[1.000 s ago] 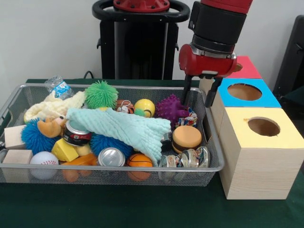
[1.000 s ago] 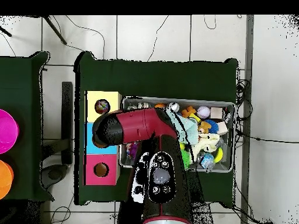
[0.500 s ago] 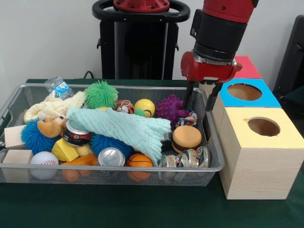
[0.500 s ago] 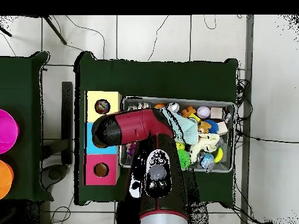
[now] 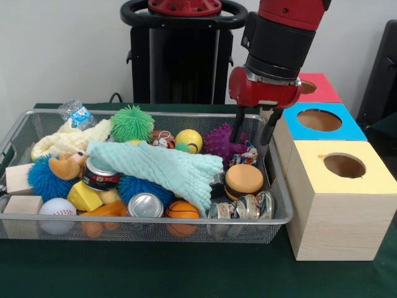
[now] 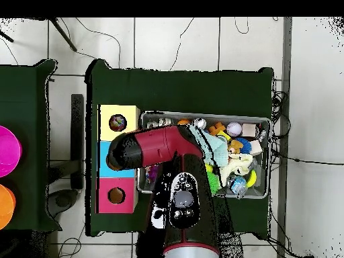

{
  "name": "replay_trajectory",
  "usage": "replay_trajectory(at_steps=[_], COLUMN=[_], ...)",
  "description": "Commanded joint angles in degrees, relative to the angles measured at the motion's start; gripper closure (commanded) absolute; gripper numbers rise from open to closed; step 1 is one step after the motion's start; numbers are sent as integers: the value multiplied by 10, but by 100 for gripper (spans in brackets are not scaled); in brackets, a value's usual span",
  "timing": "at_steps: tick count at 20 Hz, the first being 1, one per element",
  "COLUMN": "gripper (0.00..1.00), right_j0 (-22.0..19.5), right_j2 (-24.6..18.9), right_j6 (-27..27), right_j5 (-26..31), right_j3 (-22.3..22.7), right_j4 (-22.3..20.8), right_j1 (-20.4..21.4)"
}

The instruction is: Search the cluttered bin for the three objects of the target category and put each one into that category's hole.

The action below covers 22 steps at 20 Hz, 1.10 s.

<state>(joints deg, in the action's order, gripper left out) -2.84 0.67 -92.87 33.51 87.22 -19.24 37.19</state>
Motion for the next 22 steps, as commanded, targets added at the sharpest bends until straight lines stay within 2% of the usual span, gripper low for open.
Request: replay_trajectory(at_steps=[1, 6, 9, 22], gripper=[0, 0, 0, 0], right_j0=[-17, 11, 20, 23], right_j2=[-41, -18, -12, -6], right_j6=[30, -15, -28, -24], right_j5=[9, -10, -5, -28], right_j3=[24, -4, -12, -18], right_j4=[-40, -59, -59, -65], right_j1=[-20, -64, -76, -99])
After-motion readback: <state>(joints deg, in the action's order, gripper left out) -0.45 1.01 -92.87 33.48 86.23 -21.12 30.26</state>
